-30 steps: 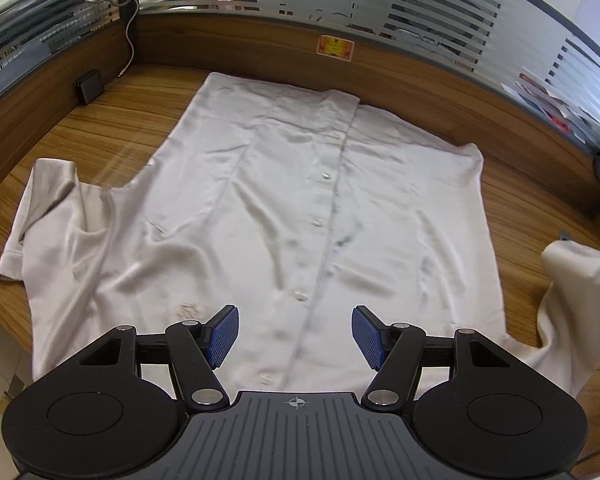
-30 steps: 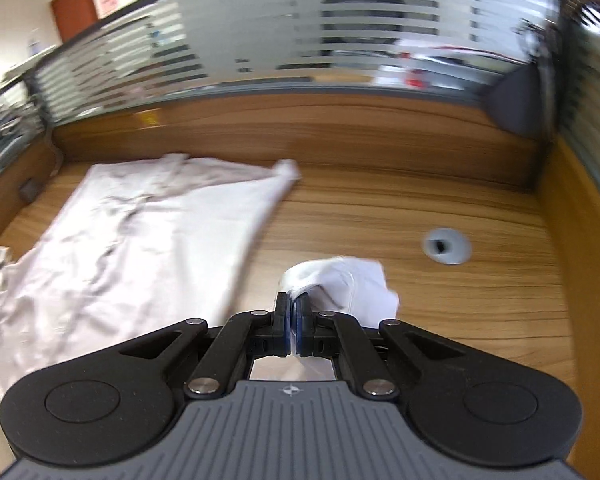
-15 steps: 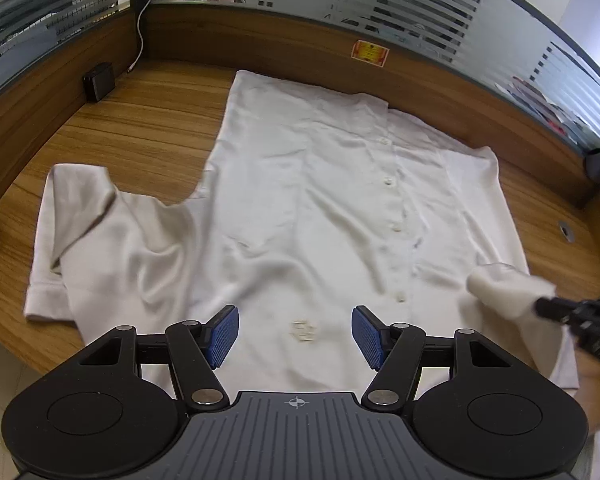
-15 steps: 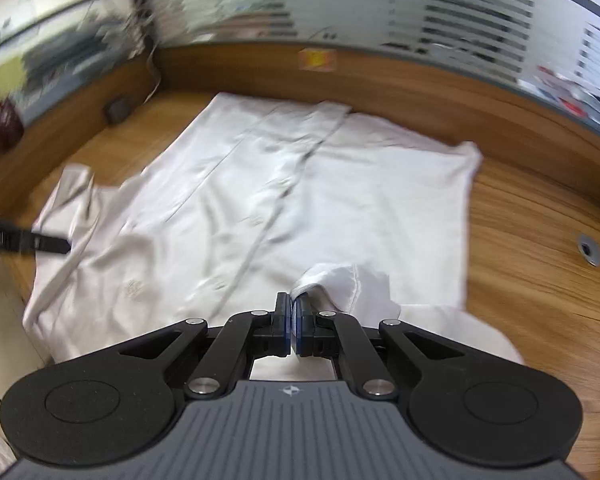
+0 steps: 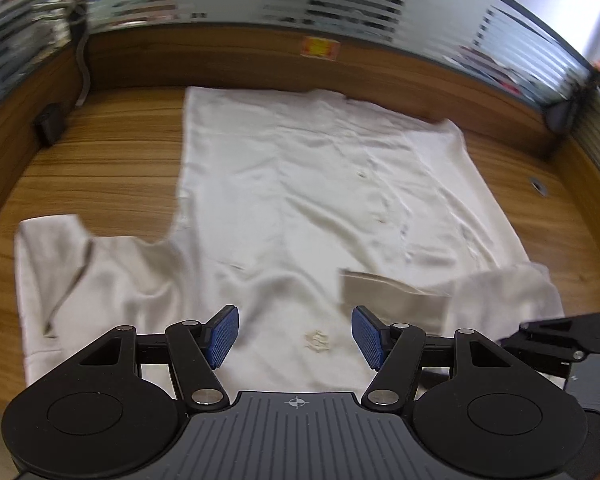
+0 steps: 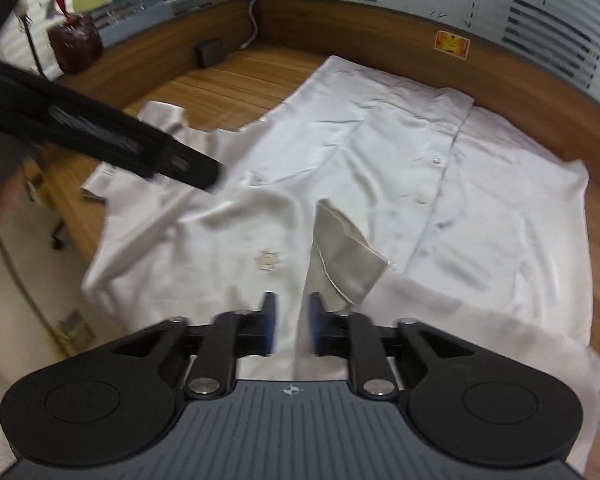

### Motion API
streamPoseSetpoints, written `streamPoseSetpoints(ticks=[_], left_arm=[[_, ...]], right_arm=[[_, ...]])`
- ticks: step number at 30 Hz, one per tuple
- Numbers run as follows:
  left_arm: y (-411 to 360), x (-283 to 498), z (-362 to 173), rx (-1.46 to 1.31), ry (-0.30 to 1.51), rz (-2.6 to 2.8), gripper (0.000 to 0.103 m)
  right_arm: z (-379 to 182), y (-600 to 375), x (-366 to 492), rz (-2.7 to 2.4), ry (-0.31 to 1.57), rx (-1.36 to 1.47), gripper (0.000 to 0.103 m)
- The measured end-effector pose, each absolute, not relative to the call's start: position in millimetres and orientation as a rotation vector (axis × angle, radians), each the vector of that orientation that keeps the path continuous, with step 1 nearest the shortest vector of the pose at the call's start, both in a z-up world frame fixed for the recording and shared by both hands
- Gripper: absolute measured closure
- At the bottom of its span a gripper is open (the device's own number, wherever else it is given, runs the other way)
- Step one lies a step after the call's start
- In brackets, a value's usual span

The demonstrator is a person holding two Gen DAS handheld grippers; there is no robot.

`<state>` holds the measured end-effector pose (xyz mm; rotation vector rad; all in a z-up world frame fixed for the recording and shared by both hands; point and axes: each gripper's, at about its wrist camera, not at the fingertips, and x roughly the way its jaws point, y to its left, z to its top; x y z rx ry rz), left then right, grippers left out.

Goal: Fold clothes

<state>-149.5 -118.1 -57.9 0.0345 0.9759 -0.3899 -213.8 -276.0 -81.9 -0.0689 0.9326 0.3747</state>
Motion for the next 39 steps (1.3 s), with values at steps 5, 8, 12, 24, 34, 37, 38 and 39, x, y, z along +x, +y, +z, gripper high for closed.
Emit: streamPoseSetpoints(ticks=[5, 8, 12, 24, 34, 37, 38, 39], left_arm=[[-143.7, -151.1, -80.0, 0.037, 1.028, -0.458, 0.037], [-150.0, -145.7, -94.9, -0.005, 1.060, -0.433, 0.037], [-147.5, -137.2, -107.7, -0.191, 1.097, -0.413, 0.036], [-133.5, -127.8, -142.9, -0.320, 1.193, -0.290, 0.063], [-113.6, -130.1, -128.1, -0.253, 1.120, -0.320, 0.099], [-103.3, -132.2, -120.6, -0.220, 1.091, -0.306, 0.099], [-99.6, -133.6, -117.2, -0.209, 1.078, -0.297, 0.099], [-95.2, -134.6, -113.6, -0.199, 1.067, -0.288, 0.099]], right_arm=[[-72.1, -300.9, -232.6, 0.326, 0.965, -0.037, 0.071], [-69.4, -324.4, -247.6, 0.253, 0.992, -0.018, 0.068], [-69.6, -358.0, -268.6, 0.153, 1.033, 0.012, 0.066], [-74.3, -419.0, -308.3, -0.041, 1.094, 0.070, 0.065], [-83.1, -408.3, -309.0, -0.086, 1.099, 0.076, 0.064], [-87.5, -404.3, -308.9, -0.087, 1.102, 0.067, 0.064], [-88.5, -402.9, -309.4, -0.087, 1.103, 0.062, 0.063], [-89.4, -401.6, -309.9, -0.088, 1.103, 0.058, 0.061]])
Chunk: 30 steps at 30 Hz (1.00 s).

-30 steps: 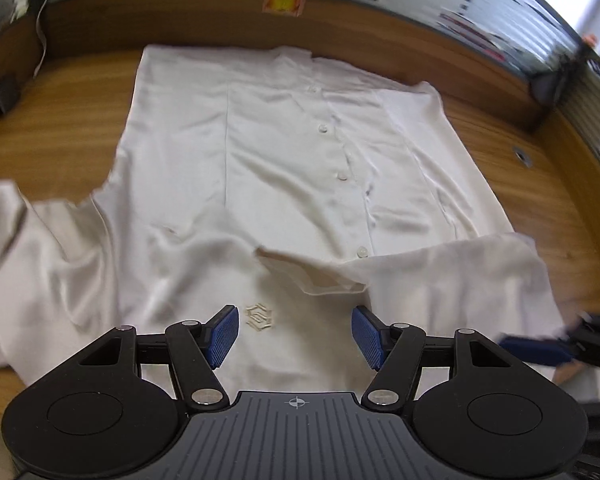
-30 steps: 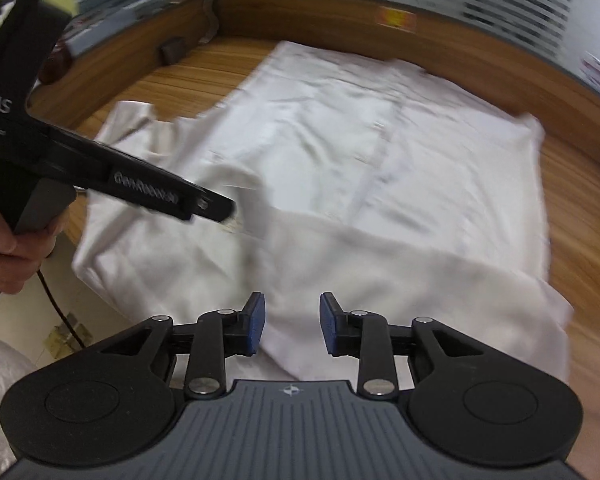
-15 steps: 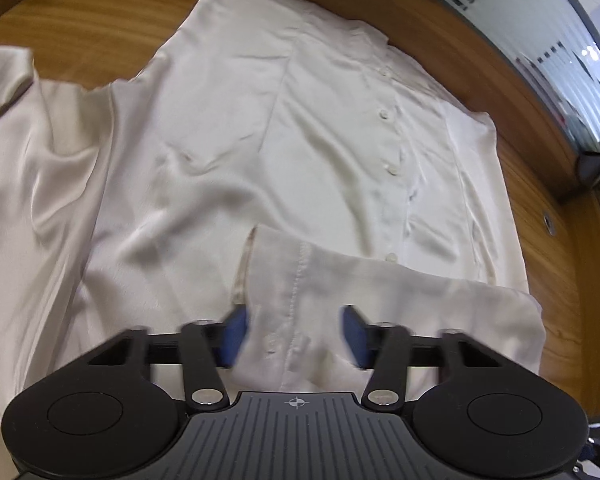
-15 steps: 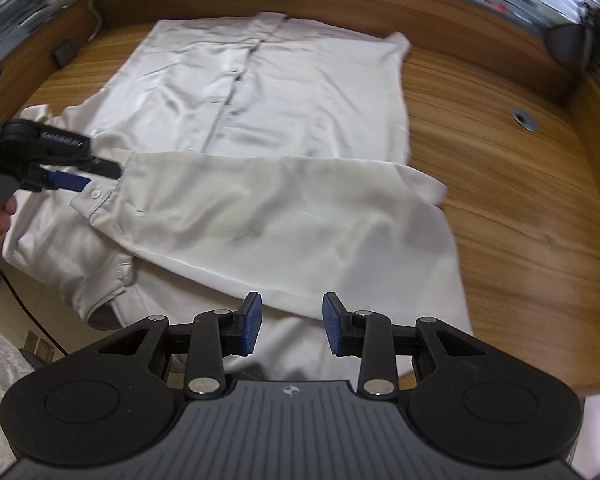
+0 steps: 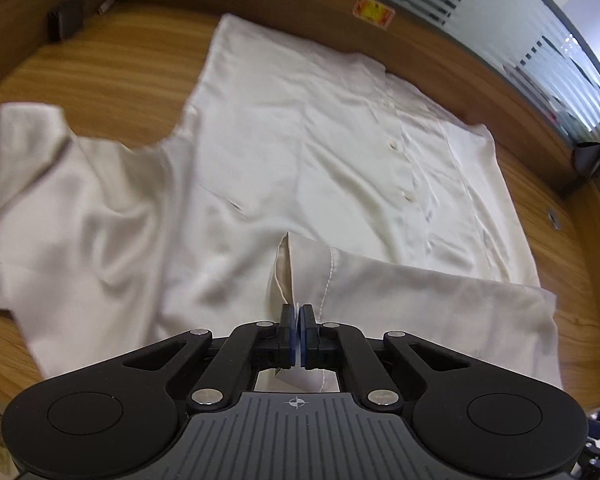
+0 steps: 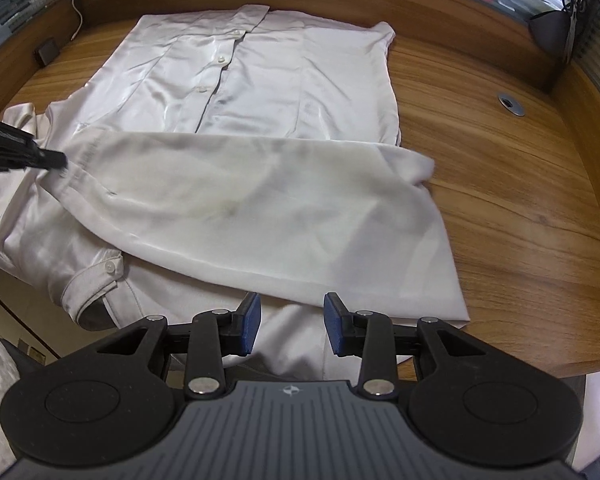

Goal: Fold clothes

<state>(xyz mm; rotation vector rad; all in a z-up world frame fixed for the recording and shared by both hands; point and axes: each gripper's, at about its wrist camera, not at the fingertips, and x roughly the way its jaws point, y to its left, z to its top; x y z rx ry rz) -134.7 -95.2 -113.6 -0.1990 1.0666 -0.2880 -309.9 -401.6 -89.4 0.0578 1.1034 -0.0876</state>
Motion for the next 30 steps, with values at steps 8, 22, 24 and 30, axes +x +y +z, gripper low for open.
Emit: streamPoseSetpoints(ticks=[8, 22, 24, 30], left_arm=[[-65.5, -139.5, -105.6, -0.119, 1.045, -0.231, 0.099], [-50.9, -134.6, -119.3, -0.093, 1.072, -0.113, 0.097], [-52.0, -136.8, -115.4, -0.115, 1.058, -0.115, 0.089], [-66.7, -138.4, -107.3, -0.093, 1.040, -0.143, 0.072]], right_arm=[[-95.7, -395.9, -307.3, -0.081, 1.115, 0.041, 0.058], [-99.2, -425.7, -306.6, -0.167, 1.093, 0.032, 0.057], [-103.3, -443.8, -308.1, -0.202, 1.087, 0.058, 0.057], [-120.8, -496.0, -295.3, -0.240, 1.056, 0.160, 0.057]])
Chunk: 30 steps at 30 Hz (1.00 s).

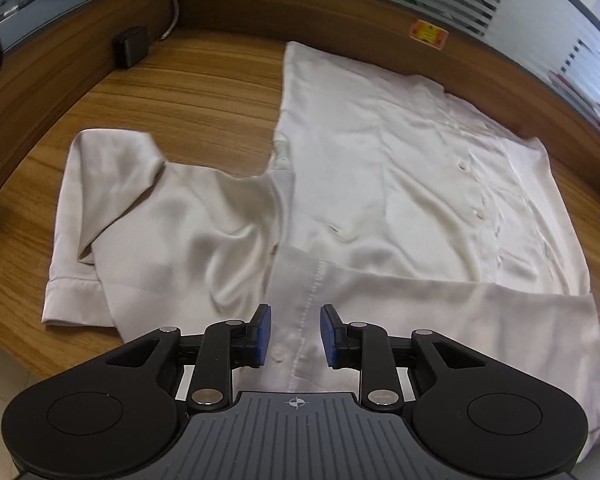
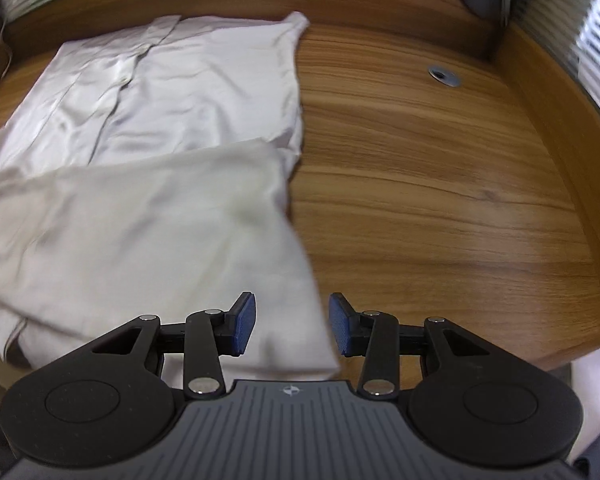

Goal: Fold clothes
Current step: 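Fold the shirt side panel inward over the front with the right tool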

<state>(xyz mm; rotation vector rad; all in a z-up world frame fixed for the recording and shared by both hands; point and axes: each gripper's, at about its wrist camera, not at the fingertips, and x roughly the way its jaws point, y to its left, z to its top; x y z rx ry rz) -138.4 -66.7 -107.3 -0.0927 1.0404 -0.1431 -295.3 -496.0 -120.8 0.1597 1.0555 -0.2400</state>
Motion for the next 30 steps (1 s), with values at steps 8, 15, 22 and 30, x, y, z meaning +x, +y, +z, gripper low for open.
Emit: streamPoseSetpoints(ticks=[8, 15, 22, 30], left_arm=[[-85.1, -136.4, -102.7, -0.045, 1.050, -0.151, 0.069], [-93.1, -142.8, -93.6, -0.072, 1.033, -0.109, 0.063], [-94.4, -150.2, -97.3, -0.103, 1.050, -0.069, 0.063], [-95.8, -146.7, -104.8, -0.081, 1.063, -0.074, 0.063]], right_arm=[[-139.1, -545.6, -233.9, -0.146, 0.995, 0.361, 0.059], [-163.1, -561.4, -195.6, -0.071, 1.047, 0.452, 0.090], [-148.1, -569.9, -203.7, -0.122, 1.058, 0.418, 0.102], [-138.5, -584.2, -225.5, -0.172, 1.053, 0.357, 0.077]])
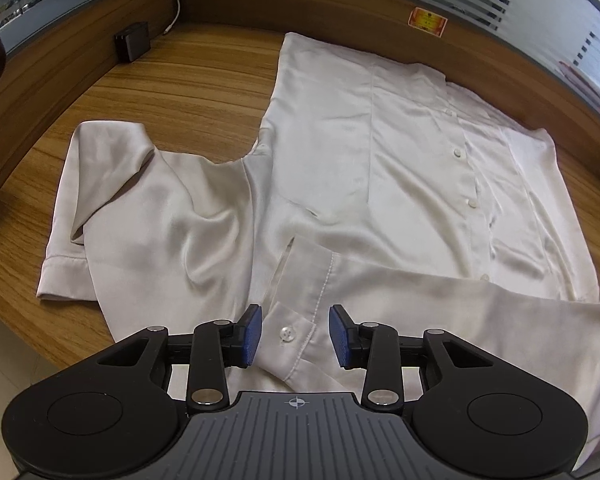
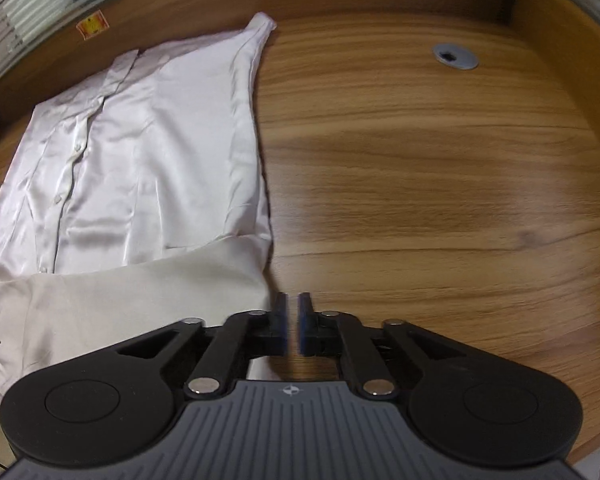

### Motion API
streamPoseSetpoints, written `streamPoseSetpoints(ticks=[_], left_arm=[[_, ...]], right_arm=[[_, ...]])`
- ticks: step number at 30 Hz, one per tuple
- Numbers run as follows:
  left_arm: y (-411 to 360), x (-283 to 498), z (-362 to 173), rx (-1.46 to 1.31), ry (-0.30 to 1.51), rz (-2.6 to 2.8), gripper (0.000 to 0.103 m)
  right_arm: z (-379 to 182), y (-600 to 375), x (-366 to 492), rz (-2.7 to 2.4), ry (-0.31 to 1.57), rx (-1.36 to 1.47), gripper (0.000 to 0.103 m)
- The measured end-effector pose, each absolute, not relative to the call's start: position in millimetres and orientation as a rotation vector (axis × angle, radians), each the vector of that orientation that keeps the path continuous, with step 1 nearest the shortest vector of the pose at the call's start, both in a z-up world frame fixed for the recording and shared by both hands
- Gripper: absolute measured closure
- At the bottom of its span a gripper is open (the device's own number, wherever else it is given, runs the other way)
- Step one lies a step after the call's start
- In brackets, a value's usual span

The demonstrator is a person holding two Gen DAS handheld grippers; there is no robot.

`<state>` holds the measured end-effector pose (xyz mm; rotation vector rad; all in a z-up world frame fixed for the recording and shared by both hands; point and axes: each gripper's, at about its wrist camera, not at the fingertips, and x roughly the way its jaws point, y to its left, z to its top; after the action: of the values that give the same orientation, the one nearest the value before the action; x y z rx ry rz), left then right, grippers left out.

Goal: Fold clothes
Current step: 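Fold the shirt side panel inward over the front with the right tool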

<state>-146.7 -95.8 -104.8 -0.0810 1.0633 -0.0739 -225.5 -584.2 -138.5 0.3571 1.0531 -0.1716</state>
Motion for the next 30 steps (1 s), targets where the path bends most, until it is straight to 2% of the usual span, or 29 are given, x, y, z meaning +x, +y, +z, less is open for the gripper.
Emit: streamPoseSetpoints(ticks=[1, 13, 19, 30], left_arm=[[-94.4, -146.6, -105.5, -0.077, 1.064, -0.073, 0.063], [-67.5, -149.7, -111.9, -0.058, 1.087, -0.055, 0.060], [-32.9, -150.6, -104.3, -0.080, 1.058, -0.002, 0.056], [66.3, -135.5, -118.4, -0.128, 1.035, 0.177, 0.055]], right_arm=[[-135.7, -586.2, -231.9, -0.171, 1.043, 0.358, 0.074], [-149.4, -557.1, -321.8, -0.170, 1.134, 0.368, 0.074], [-136.0, -537.3, -333.7, -0.199, 1.087, 0.385, 0.074], [-87.7, -491.4, -321.9, -0.177, 1.035, 0.335, 0.070]])
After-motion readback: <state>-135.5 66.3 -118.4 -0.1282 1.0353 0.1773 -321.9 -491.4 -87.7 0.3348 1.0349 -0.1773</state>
